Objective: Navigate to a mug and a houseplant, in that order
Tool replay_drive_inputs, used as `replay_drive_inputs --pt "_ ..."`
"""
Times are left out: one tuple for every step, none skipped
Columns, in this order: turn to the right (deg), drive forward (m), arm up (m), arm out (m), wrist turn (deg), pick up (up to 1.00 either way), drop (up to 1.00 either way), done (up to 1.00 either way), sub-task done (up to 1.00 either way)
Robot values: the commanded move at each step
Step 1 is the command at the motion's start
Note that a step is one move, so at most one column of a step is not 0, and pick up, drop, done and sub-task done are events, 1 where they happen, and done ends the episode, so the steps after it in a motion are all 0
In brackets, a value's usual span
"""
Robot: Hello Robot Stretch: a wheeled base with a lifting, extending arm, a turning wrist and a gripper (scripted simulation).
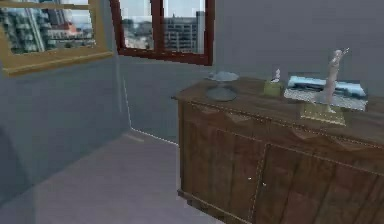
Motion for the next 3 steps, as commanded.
replay_drive_inputs --pt "45.0 0.0 0.0 0.0 0.0 0.0 0.0 0.0 0.0" --pt "45.0 0.0 0.0 0.0 0.0 0.0 0.0 0.0 0.0" --pt "9.0 0.0 0.0 0.0 0.0 0.0 0.0 0.0 0.0"
